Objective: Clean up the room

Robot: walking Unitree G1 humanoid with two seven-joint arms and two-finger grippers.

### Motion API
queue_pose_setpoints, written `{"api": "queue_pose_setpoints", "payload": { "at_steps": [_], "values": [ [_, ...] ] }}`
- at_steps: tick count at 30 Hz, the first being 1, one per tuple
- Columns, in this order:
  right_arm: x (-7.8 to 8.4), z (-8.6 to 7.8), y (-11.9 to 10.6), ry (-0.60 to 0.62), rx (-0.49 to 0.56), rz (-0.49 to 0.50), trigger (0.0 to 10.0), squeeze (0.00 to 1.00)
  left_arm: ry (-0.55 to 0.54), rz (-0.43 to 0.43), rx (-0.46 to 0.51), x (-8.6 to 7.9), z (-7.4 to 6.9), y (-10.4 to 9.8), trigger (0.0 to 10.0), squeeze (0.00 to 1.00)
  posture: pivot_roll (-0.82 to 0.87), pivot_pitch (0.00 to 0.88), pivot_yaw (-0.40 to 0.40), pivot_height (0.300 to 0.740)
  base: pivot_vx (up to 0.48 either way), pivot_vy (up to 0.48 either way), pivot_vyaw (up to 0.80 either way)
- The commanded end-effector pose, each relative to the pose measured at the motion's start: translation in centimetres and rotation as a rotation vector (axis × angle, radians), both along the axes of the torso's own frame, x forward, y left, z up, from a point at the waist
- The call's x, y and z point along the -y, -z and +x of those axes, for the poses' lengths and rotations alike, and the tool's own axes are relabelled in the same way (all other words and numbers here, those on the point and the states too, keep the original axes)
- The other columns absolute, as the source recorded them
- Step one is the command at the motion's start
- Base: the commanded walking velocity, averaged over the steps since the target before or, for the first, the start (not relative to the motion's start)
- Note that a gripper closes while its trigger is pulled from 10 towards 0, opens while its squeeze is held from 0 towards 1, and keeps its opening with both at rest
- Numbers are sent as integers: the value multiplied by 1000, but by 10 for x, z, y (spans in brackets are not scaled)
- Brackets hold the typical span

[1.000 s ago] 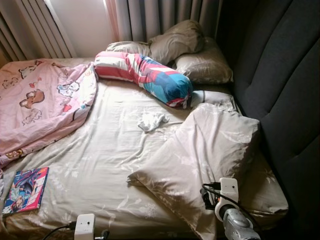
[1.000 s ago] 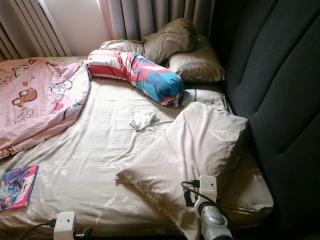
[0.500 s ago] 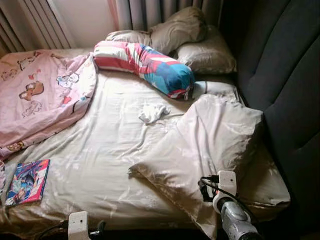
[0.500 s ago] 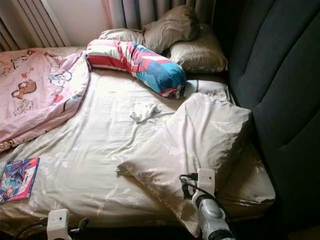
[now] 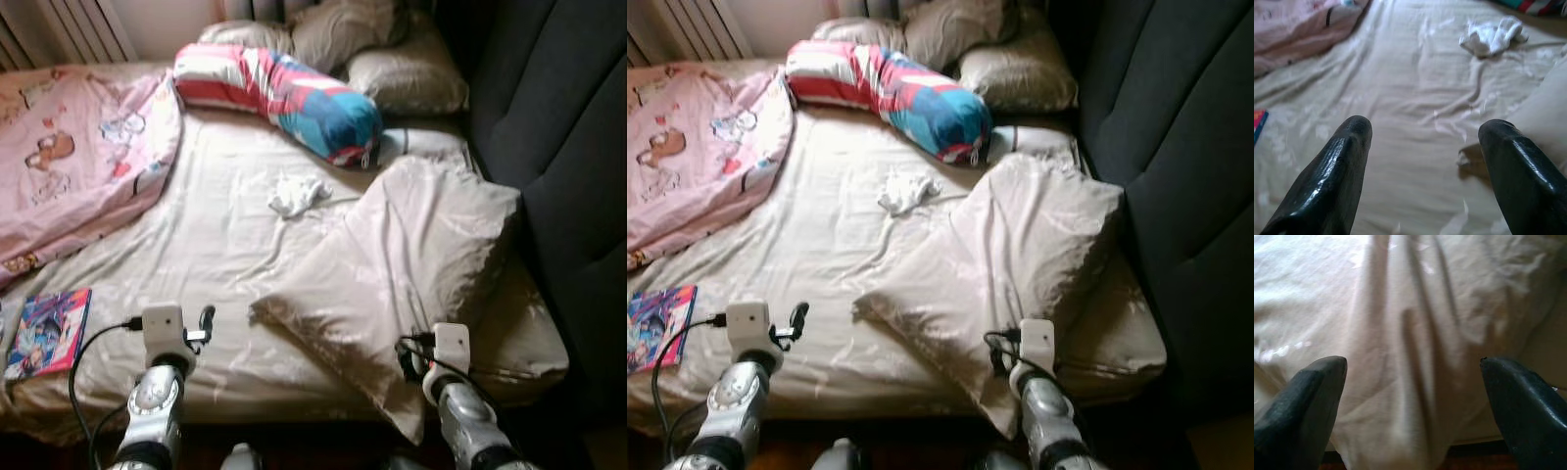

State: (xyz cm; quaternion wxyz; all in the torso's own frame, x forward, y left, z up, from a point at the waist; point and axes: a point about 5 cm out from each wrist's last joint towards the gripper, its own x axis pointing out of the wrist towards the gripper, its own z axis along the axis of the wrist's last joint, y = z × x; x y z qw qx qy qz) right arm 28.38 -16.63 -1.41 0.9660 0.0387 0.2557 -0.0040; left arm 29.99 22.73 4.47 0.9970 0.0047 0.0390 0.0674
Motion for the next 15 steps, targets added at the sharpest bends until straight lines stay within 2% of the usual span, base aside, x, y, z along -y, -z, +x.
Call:
{"api": "queue_pose_setpoints", "payload": {
  "at_steps": [1,5,6,7,8,9,14,15],
  "values": [
    [-2,-1,2,2,-8,26,10000,0,-3,-15,-5,-1,-3,2,10000,0,117,256,28,665,0,0,0],
    [-4,0,0,-20,-5,34,10000,0,15,-10,38,1,-1,-6,10000,0,134,278,37,665,0,0,0],
    [-5,1,0,-23,-2,47,10000,282,20,-5,52,0,-1,-10,10000,0,137,283,38,665,0,0,0],
    [-5,1,0,-23,-1,50,10000,282,21,-5,55,0,0,-10,10000,0,137,283,38,665,0,0,0],
    [-5,1,-1,-24,-1,47,10000,467,21,-4,58,-1,-1,-11,10000,0,138,286,39,665,0,0,0],
    [-5,2,-1,-23,-1,40,10000,733,19,-3,64,-2,-1,-13,10000,0,140,288,41,665,0,0,0],
    [-7,3,-3,-32,7,36,10000,702,23,3,88,-5,-1,-20,10000,0,141,306,48,665,0,0,0],
    [-7,3,-2,-38,6,31,10000,141,29,3,95,-4,-1,-22,10000,0,144,317,51,665,0,0,0]
  ]
}}
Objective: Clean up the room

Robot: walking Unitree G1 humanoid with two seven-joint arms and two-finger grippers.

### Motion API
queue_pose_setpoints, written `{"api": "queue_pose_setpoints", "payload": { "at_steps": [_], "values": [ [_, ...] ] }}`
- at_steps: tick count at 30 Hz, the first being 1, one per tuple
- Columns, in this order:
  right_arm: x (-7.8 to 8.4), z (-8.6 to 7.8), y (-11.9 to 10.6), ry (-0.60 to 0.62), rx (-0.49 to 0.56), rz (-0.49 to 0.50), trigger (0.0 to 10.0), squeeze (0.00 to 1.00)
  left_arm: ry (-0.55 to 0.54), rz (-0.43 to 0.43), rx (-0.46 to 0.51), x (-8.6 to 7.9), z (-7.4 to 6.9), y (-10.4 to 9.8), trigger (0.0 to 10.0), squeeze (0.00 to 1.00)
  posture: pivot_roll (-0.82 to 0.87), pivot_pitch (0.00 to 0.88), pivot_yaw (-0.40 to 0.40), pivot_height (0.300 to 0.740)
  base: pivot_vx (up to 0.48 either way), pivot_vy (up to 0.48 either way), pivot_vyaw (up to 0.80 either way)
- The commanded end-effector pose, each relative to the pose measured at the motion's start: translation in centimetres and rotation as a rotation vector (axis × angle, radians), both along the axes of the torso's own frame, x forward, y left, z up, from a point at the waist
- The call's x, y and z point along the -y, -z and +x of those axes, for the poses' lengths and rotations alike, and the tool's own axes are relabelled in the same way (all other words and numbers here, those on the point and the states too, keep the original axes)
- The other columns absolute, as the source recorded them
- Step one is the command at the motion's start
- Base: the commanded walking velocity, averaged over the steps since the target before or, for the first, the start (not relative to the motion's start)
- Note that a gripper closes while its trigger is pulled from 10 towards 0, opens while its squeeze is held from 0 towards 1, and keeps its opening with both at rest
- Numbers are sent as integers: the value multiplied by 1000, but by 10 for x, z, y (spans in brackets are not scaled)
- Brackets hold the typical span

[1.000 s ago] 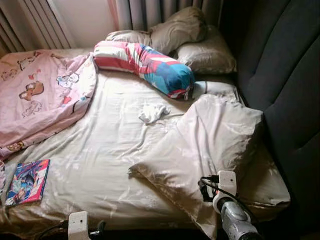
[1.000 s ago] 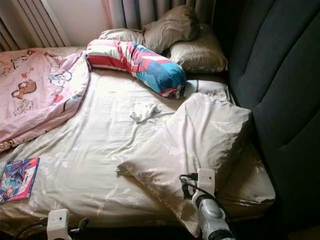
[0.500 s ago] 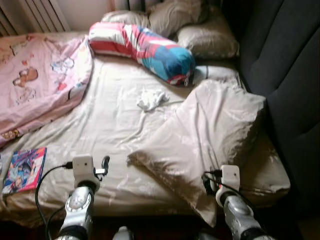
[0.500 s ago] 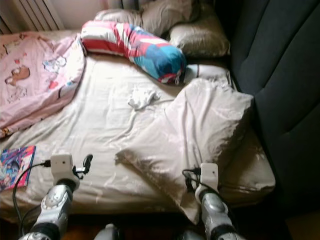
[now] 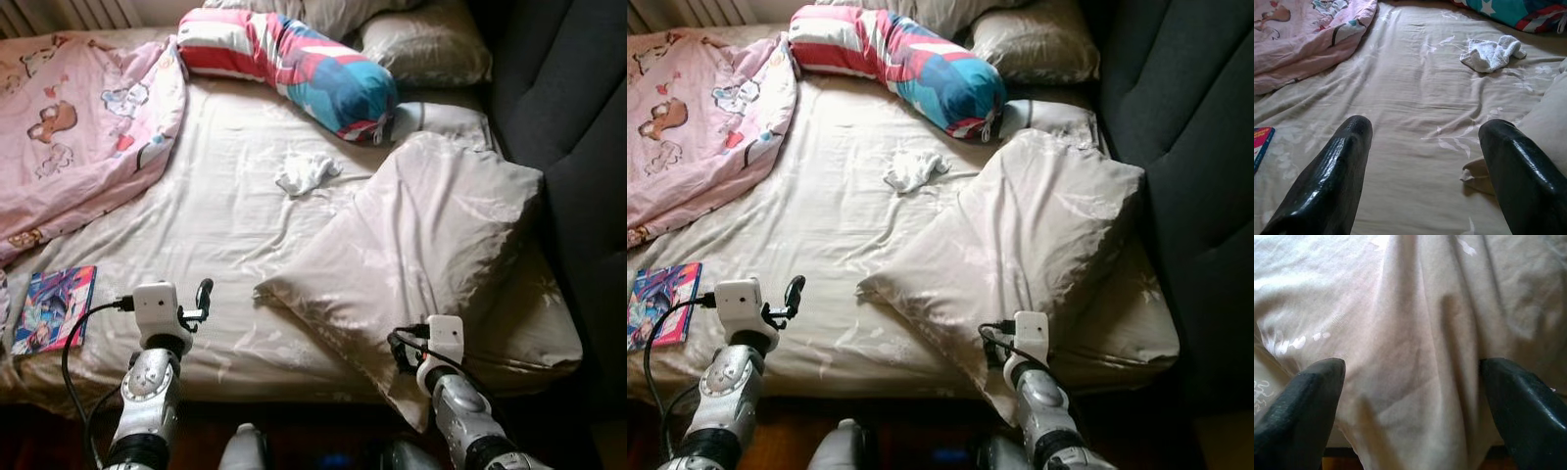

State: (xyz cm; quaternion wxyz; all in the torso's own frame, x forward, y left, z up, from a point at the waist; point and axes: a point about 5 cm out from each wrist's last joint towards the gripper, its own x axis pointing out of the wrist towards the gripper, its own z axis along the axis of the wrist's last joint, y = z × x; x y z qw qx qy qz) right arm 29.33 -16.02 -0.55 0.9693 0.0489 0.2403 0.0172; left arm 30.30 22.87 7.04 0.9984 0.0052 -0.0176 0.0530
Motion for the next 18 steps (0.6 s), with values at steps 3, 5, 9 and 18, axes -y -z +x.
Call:
{"api": "queue_pose_setpoints", "payload": {
  "at_steps": [3,5,9,18],
  "values": [
    [-1,-7,7,-9,-35,-9,10000,0,14,-3,-1,-1,-5,-2,10000,0,151,332,60,665,0,0,0],
    [0,-8,8,-6,-39,-15,10000,0,22,-2,6,0,-6,-5,10000,0,154,344,63,665,0,0,0],
    [3,-8,9,13,-56,-33,10000,0,26,2,13,-2,-8,-9,10000,0,160,362,67,665,0,0,0],
    [0,-9,11,-4,-88,-48,10000,0,50,18,42,0,-15,-27,10000,0,181,390,79,665,0,0,0]
  ]
}}
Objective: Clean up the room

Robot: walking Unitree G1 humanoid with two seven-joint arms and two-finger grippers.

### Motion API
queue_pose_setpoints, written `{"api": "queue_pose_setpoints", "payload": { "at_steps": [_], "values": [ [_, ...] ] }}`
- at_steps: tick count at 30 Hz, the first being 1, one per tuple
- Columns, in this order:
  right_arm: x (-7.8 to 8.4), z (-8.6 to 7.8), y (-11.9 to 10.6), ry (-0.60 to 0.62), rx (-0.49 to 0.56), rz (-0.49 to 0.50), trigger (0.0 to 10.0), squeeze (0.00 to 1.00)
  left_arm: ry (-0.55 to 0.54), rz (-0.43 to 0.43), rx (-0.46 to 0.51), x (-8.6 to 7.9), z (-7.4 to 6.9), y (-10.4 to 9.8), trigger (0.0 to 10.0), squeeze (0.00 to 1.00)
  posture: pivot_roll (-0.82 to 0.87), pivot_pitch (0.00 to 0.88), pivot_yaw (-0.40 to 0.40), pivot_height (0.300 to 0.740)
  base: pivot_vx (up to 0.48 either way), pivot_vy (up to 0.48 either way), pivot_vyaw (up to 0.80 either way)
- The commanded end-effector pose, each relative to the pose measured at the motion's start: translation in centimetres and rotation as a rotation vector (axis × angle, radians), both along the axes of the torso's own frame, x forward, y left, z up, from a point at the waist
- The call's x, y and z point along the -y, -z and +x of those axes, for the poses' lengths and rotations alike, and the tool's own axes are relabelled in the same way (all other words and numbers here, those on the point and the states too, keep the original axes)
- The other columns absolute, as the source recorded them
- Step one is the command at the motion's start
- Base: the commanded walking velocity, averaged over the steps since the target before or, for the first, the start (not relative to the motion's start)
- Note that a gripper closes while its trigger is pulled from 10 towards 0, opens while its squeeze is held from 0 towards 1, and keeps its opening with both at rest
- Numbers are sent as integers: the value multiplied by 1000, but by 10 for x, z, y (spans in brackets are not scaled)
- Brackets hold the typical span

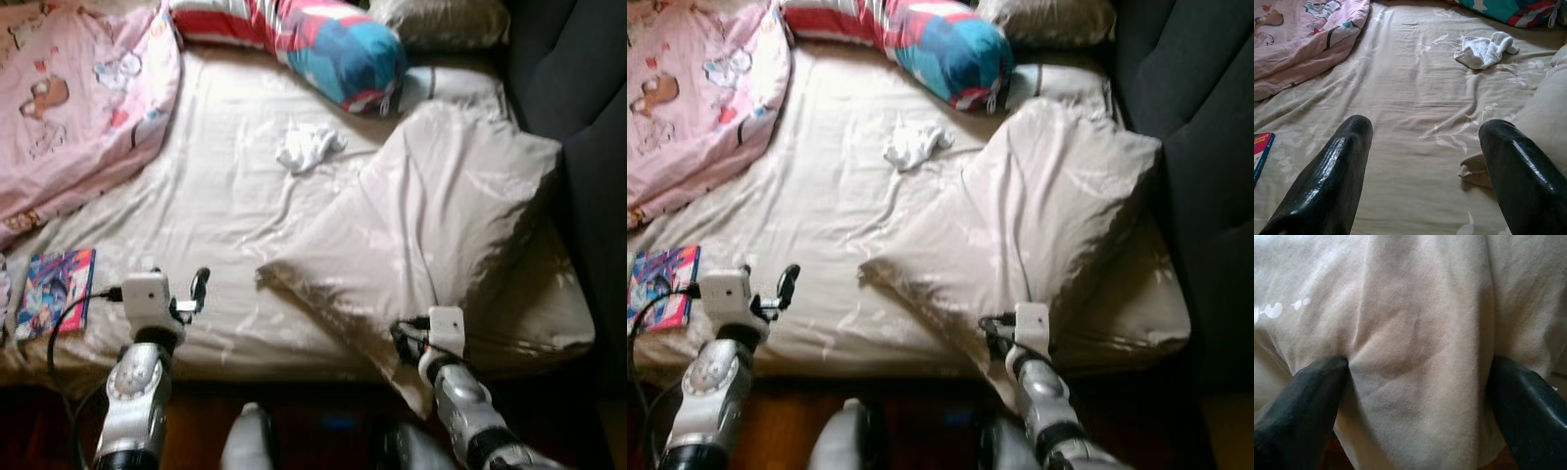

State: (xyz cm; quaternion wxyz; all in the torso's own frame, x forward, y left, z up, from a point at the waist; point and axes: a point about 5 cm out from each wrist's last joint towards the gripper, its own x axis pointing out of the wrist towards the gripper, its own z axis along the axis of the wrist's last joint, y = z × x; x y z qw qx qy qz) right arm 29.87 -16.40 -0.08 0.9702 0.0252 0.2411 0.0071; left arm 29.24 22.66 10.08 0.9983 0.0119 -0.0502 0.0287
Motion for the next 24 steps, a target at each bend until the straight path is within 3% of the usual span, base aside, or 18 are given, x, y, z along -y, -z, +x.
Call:
{"api": "queue_pose_setpoints", "payload": {
  "at_steps": [1,3,4,5,6,24],
  "values": [
    [-4,-16,17,-4,-100,20,10000,0,6,6,-19,-2,-5,0,10000,0,183,390,80,665,0,0,0],
    [-4,-17,19,3,-114,35,10000,0,7,10,-12,-3,-5,-3,10000,0,186,389,79,665,0,0,0],
    [-5,-18,20,0,-115,36,6941,0,7,14,-3,-2,-6,-7,10000,0,189,390,80,665,0,0,0],
    [-5,-19,20,-2,-115,36,6941,0,7,15,0,-2,-6,-8,10000,0,189,390,80,665,0,0,0],
    [-5,-21,22,-6,-128,23,0,0,6,14,0,-2,-7,-11,10000,0,191,392,81,665,0,0,0],
    [-6,-35,35,-16,-214,-26,0,0,13,12,18,3,-7,-31,10000,0,206,412,84,665,0,0,0]
  ]
}}
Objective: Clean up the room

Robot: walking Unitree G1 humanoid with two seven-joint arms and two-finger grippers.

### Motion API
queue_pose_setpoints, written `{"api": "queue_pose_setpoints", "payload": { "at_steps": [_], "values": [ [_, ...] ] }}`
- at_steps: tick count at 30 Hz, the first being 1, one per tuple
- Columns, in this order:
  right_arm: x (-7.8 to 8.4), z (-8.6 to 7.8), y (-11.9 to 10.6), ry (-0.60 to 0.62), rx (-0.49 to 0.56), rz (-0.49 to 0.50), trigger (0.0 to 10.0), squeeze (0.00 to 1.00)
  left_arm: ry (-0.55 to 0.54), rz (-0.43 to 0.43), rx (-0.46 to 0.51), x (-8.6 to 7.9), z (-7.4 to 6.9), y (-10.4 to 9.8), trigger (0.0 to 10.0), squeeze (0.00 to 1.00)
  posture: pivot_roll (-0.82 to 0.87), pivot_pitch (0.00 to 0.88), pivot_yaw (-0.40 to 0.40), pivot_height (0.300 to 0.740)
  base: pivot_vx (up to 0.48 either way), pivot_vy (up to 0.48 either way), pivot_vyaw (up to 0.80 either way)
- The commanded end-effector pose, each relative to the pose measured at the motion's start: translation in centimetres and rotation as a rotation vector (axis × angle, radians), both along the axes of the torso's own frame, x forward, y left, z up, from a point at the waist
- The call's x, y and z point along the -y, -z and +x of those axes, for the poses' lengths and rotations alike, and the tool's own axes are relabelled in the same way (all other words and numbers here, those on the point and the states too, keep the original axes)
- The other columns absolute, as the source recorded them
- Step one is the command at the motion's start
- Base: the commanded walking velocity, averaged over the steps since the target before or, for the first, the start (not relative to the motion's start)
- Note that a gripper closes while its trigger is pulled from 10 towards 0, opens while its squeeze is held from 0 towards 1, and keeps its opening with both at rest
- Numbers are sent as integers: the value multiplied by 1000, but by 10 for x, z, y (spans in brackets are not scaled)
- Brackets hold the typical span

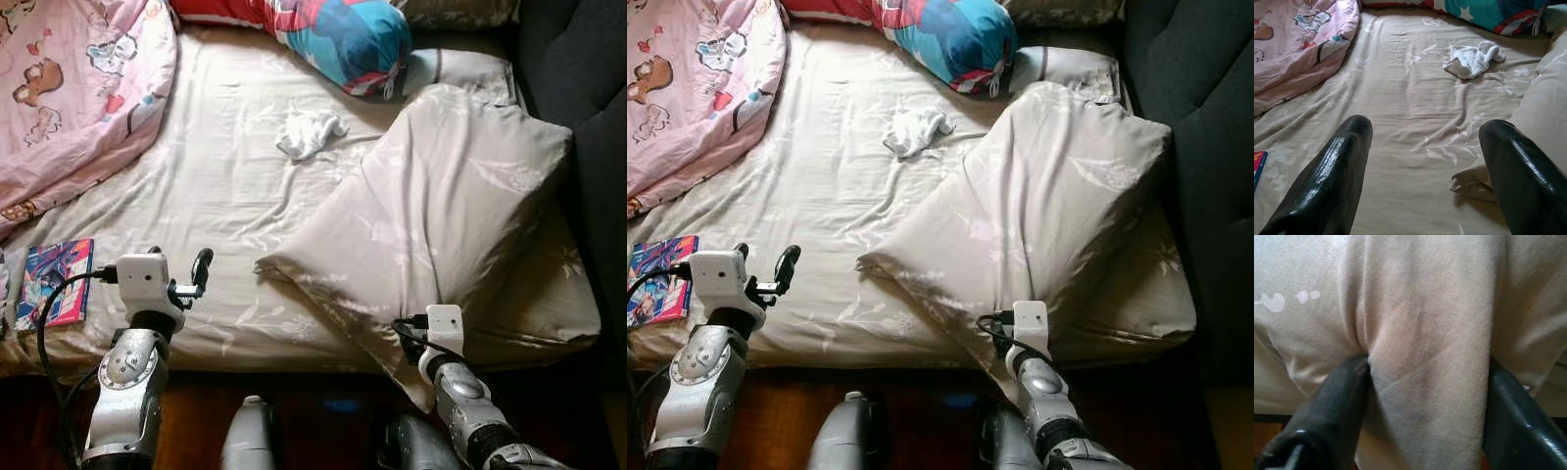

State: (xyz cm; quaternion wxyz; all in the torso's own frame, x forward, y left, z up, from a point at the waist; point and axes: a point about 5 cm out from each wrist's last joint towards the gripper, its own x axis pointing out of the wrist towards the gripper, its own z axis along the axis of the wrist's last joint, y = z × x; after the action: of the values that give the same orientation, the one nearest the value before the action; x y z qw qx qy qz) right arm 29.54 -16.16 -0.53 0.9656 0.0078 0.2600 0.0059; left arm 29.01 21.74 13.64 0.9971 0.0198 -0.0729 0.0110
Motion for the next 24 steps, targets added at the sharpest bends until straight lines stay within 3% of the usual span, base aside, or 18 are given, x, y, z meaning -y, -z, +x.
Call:
{"api": "queue_pose_setpoints", "payload": {
  "at_steps": [1,8,24],
  "values": [
    [-3,-32,31,-6,-175,7,0,0,-22,-7,-26,-6,-4,4,10000,0,206,412,84,665,0,0,0],
    [-4,-29,29,-16,-174,-2,0,0,-26,-9,-4,-6,2,-5,10000,0,208,390,77,665,0,0,0],
    [-1,-30,30,32,-185,-9,0,0,-33,-1,-48,-10,5,8,10000,0,219,338,95,665,0,0,0]
  ]
}}
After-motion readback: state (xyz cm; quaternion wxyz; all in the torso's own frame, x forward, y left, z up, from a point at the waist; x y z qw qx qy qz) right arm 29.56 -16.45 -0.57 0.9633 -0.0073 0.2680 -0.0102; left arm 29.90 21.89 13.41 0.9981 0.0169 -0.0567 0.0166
